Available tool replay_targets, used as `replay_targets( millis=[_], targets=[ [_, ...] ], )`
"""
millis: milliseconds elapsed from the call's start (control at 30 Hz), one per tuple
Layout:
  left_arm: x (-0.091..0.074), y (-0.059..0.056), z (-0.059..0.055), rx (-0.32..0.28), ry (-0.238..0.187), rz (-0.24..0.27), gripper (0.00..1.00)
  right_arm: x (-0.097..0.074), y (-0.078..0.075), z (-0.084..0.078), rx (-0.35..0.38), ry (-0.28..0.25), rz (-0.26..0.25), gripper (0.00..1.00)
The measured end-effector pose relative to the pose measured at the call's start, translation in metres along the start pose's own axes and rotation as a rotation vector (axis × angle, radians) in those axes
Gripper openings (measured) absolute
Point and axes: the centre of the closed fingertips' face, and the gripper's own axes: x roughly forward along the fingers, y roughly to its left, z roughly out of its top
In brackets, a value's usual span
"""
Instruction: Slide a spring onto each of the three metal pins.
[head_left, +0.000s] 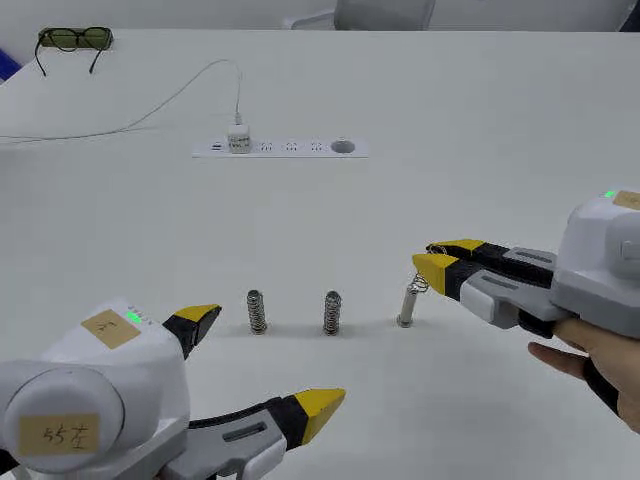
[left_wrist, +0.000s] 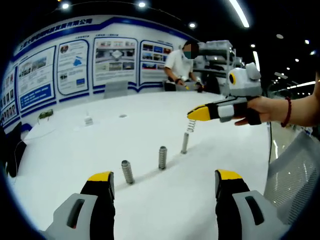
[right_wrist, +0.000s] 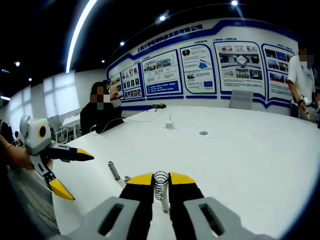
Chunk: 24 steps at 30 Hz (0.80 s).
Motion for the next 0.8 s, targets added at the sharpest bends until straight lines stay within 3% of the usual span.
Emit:
replay_targets(
  millis=[367, 800],
  targets=[
    [-0.002, 0.009, 0.003, -0.049, -0.032, 0.024, 0.93, 0.007, -0.001, -0.007, 0.012, 0.018, -0.008, 0.12],
    [-0.002, 0.01, -0.003, -0.066, -0.013, 0.027, 0.94, 0.013, 0.001, -0.02, -0.002, 0.052, -0.007, 0.12]
  ],
)
